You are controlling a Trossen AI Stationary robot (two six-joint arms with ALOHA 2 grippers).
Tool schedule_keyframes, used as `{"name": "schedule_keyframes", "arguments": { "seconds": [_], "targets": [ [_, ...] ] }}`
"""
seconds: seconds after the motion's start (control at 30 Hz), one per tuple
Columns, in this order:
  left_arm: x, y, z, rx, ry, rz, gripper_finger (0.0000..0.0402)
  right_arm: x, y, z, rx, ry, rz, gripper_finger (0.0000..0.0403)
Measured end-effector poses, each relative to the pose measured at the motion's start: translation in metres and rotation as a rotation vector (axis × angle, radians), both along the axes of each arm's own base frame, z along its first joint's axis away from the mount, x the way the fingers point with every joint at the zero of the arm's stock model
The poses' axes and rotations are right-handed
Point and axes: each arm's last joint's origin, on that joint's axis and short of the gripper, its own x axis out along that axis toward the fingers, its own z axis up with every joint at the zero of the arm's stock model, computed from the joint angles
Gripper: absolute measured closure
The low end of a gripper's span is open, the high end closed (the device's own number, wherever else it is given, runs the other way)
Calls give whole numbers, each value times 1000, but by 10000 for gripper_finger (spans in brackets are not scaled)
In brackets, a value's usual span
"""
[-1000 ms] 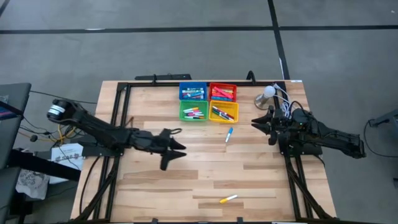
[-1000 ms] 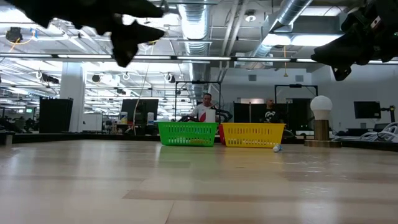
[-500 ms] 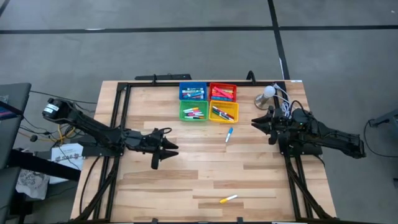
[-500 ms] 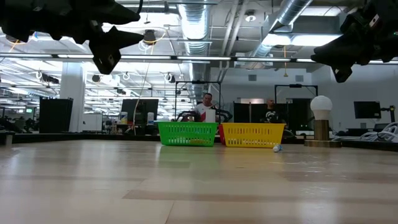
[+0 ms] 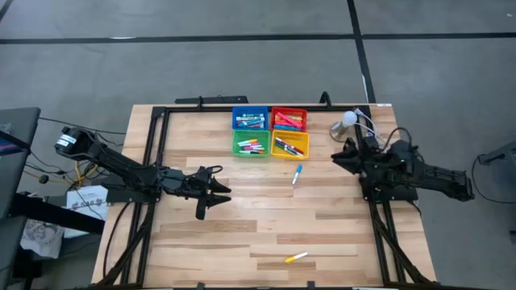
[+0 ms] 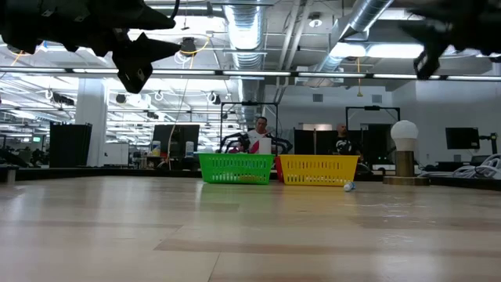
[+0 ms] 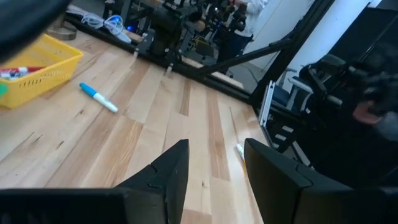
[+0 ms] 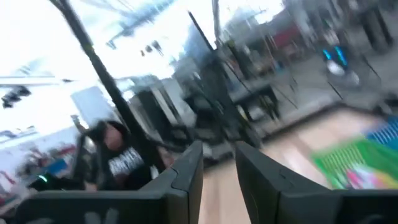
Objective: Pick & Place Markers
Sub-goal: Put the light blue highlighter in the green bin
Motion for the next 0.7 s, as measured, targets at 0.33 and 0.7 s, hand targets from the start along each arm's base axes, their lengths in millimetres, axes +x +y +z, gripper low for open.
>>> {"name": "schedule_keyframes", "arguments": {
  "seconds": [0.33,0.7],
  "targets": [
    [-10,4,-17,-26,23,3,247,22,12,29,15,134,67,337],
    [-13,5,-20,-35,9,4,247,75,27,48,234,780,55,337]
  ]
}}
